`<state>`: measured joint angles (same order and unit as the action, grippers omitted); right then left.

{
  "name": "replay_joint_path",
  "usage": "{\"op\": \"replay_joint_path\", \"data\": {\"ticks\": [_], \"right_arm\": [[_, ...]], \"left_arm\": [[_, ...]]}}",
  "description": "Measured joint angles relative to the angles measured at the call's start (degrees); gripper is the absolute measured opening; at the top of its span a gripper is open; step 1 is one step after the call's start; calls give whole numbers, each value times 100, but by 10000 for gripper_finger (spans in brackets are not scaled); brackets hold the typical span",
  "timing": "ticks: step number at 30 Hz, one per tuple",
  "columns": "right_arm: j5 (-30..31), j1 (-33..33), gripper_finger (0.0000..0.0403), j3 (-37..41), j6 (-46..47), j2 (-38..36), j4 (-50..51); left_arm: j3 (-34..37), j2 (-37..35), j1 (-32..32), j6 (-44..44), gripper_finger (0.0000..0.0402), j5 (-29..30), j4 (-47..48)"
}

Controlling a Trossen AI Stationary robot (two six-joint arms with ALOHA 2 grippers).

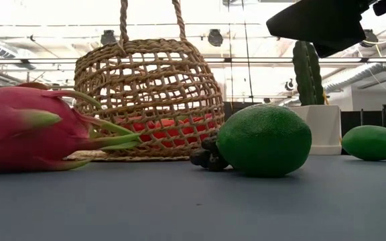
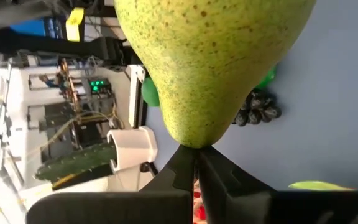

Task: Build produce basket
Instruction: Put the green pear into the basket

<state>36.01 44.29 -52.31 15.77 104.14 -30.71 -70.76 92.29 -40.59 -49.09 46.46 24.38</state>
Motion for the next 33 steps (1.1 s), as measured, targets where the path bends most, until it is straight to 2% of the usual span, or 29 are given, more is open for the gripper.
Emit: {"op": "replay_joint_path", "data": {"ticks": [4, 10, 15, 23, 33], "right_arm": [[-2, 0, 228, 0, 0, 0, 1], [-2, 2, 228, 0, 0, 0, -85], [-2, 3, 228, 0, 0, 0, -82], [-4, 4, 228, 0, 0, 0, -82], [-5, 4, 228, -2, 0, 0, -80]], "left_arm": [[0, 0, 11, 129, 15, 7, 2], [0, 0, 8, 311, 5, -4, 2], [0, 0, 8, 362, 15, -4, 2], [0, 0, 52, 859, 7, 9, -8], [0, -7, 337, 2556, 8, 306, -766]]}}
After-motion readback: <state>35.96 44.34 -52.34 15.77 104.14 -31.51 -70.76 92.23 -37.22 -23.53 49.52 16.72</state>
